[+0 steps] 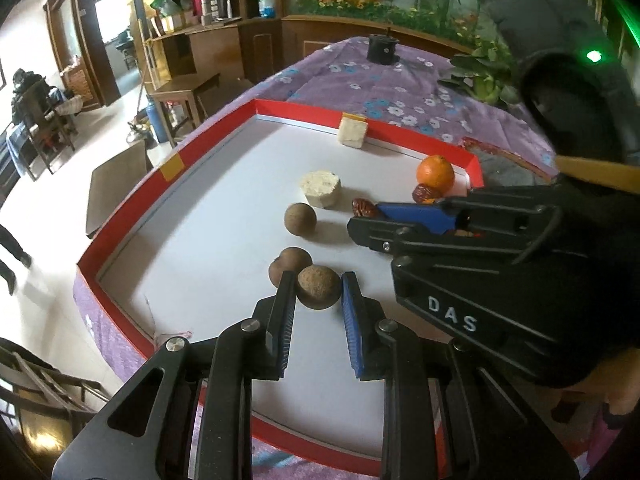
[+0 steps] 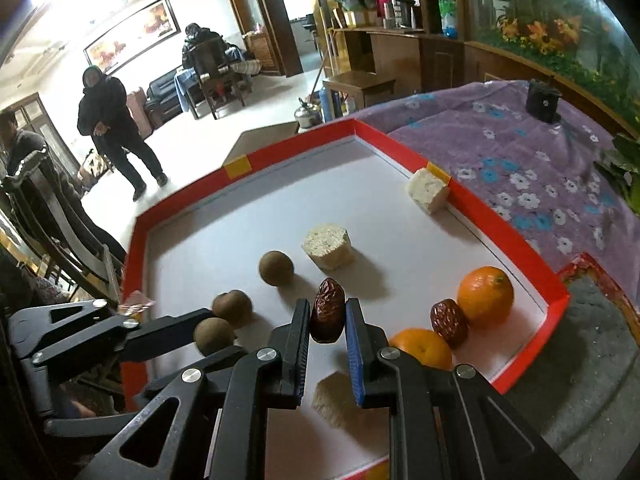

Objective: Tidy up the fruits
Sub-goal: 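Carry the kiwi and red date into the tray and open both grippers, then move both grippers back toward the remaining blocks on the felt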

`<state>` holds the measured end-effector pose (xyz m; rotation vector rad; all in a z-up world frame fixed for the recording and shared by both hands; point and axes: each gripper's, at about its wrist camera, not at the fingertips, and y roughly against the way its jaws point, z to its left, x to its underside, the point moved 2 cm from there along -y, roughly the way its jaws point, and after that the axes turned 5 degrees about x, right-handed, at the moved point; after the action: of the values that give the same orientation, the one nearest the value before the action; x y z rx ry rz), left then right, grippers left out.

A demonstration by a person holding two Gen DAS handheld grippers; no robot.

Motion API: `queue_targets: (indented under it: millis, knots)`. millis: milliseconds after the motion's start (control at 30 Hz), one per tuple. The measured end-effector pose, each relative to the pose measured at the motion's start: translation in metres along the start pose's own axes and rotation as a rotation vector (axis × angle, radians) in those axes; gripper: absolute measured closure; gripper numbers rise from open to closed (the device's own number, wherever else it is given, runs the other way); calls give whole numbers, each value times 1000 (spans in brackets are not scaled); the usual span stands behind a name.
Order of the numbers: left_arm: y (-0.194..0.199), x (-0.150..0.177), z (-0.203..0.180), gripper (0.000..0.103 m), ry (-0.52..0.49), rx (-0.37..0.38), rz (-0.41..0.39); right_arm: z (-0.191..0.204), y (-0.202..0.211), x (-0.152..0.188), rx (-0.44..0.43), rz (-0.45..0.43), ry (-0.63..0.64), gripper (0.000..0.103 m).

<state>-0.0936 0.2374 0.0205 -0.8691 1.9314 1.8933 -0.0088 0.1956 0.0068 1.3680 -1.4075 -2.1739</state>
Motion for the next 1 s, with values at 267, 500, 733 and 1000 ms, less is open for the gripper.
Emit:
queue_targets:
  millis: [267, 500, 733, 1000]
  knots:
    - [-3, 1, 6, 45, 37, -16, -3, -8, 6, 5, -23, -20, -48, 74]
    - [14, -3, -1, 45, 35, -53, -58, -15, 51, 18, -10, -112, -89, 73]
    - [27, -13, -35, 45, 9, -43, -122, -46, 112, 48, 53, -217, -167, 67]
    - [28, -26, -97, 45, -37, 42, -140, -91, 159, 89, 193, -242, -237, 65]
